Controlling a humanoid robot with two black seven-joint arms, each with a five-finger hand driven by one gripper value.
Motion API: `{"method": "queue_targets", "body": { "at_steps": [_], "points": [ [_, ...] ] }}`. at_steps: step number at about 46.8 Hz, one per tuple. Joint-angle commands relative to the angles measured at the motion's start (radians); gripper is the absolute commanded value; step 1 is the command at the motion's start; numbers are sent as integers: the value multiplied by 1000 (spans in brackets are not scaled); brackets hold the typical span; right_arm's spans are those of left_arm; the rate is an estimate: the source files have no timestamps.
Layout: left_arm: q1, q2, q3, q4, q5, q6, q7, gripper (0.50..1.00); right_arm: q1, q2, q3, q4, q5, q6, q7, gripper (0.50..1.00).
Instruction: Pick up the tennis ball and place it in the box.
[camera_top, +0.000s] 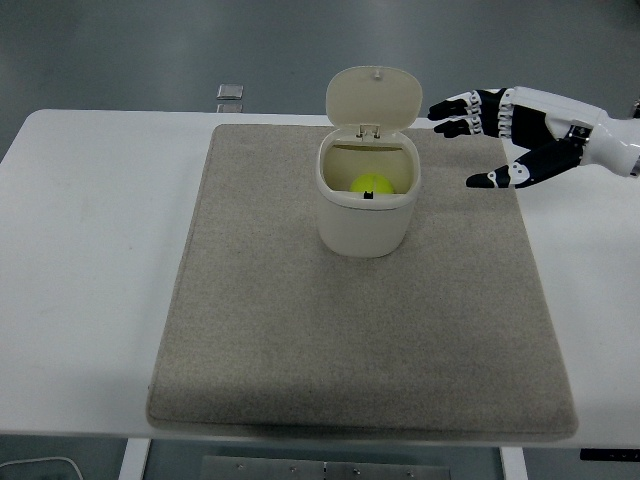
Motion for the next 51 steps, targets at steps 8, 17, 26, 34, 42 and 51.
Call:
{"method": "queue_targets", "body": {
  "at_steps": [8, 17, 26, 34, 42, 51],
  "points": [
    [0, 0, 0, 0, 0, 0, 0, 992, -55, 20, -5, -121, 223, -11, -3, 895],
    [0, 0, 0, 0, 0, 0, 0, 992, -103, 95, 0, -172, 324, -75, -72, 895],
    [0, 0, 0, 0, 0, 0, 0, 992, -121, 130, 0, -181, 557, -151, -185, 895],
    [0, 0, 0, 0, 0, 1, 0, 992, -123, 139, 0, -204, 717, -184, -213, 895],
    [0, 0, 0, 0, 0, 0, 0, 992, -130, 181, 3, -233, 840, -288, -227, 893],
    [0, 0, 0, 0, 0, 0, 0, 992, -135, 213, 3, -253, 861, -355, -233, 895]
  ]
}}
